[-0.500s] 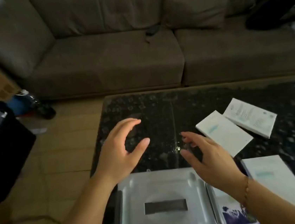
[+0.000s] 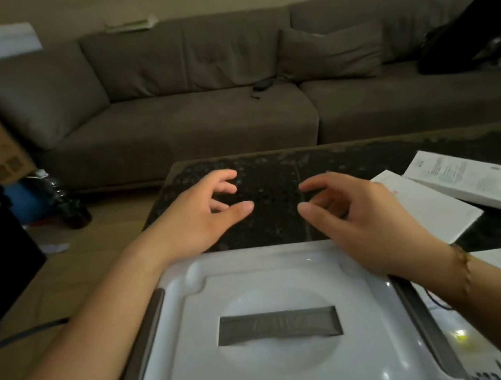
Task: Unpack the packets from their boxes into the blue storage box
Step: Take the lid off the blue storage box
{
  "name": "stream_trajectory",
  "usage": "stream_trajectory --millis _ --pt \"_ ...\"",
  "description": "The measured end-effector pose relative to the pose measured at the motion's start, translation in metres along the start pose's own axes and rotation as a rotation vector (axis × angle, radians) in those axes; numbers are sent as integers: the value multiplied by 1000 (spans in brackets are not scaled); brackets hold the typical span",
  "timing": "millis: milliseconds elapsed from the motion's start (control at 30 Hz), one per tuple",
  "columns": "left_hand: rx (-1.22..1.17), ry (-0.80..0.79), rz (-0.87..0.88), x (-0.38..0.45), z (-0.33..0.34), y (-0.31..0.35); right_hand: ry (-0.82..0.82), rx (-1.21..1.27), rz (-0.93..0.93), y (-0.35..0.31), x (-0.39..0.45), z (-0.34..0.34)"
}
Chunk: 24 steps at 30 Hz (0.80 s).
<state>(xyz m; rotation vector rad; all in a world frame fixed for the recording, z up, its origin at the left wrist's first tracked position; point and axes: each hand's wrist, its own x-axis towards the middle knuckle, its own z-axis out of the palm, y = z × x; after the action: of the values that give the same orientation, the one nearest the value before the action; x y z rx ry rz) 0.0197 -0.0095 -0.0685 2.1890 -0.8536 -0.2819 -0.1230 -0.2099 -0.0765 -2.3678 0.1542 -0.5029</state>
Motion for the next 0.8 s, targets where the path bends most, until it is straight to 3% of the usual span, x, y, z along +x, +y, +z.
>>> stream_trajectory --millis 333,400,567,700,800 --pt "152 -218 -242 -21 -2 15 222 -51 72 -14 -18 -5" --pt "155 -147 -299 -23 1 18 213 -30 166 -18 -29 -9" --pt "214 162 -343 -38 7 23 20 35 458 -31 -76 -20" --pt "278 188 -326 -63 6 20 -97 -15 587 -41 -108 -26" --pt "193 166 -355 -90 5 10 -132 -32 624 -52 -119 -28"
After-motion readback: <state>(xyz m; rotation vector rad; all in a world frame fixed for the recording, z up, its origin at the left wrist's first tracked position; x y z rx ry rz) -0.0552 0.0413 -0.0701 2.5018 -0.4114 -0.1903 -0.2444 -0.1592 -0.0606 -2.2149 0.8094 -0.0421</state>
